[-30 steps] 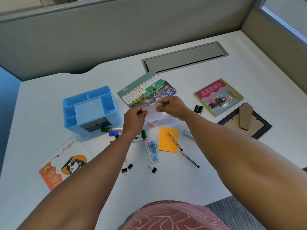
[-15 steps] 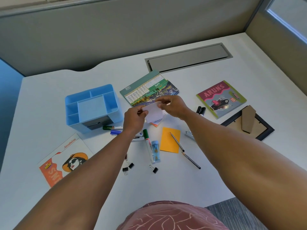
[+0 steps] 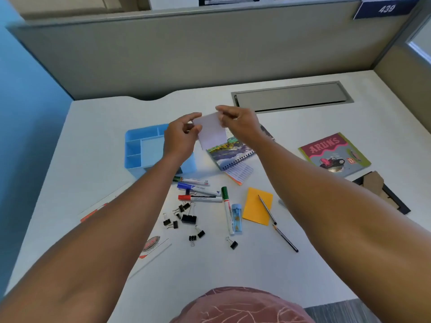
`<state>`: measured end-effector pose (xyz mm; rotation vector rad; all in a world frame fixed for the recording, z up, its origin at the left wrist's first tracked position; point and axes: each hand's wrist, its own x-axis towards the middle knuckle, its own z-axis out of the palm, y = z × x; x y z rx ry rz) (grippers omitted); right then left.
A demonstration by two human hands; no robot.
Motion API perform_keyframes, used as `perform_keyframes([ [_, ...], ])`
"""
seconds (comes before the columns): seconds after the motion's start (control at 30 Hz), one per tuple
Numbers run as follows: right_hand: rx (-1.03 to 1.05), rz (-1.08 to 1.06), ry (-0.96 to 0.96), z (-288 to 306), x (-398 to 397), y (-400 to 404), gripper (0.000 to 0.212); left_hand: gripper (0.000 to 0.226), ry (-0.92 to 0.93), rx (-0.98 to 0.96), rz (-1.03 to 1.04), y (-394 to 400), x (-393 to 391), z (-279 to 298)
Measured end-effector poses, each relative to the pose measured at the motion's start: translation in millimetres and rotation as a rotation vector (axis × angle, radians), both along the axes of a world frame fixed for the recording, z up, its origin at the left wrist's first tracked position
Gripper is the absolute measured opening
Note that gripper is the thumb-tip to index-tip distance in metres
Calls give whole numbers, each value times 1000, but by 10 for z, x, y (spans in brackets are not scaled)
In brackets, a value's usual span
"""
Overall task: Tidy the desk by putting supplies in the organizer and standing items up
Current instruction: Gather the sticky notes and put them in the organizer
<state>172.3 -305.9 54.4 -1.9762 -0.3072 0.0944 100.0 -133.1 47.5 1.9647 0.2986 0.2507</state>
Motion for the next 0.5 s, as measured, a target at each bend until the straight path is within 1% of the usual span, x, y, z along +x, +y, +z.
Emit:
perform_keyframes([
  [0.07, 19, -5, 4, 35, 33, 168, 28, 30, -29, -21, 20, 140, -4, 58],
  [0.23, -20, 20, -59, 104, 70, 581, 25, 32, -33, 12, 74, 529, -1, 170],
  [0.33, -4, 35, -37, 119, 78, 813, 24, 33, -27, 67, 103, 758, -4, 213],
  [0.5, 12, 57, -30, 130, 66, 1179, 23, 35, 2, 81, 115, 1119, 13, 230],
])
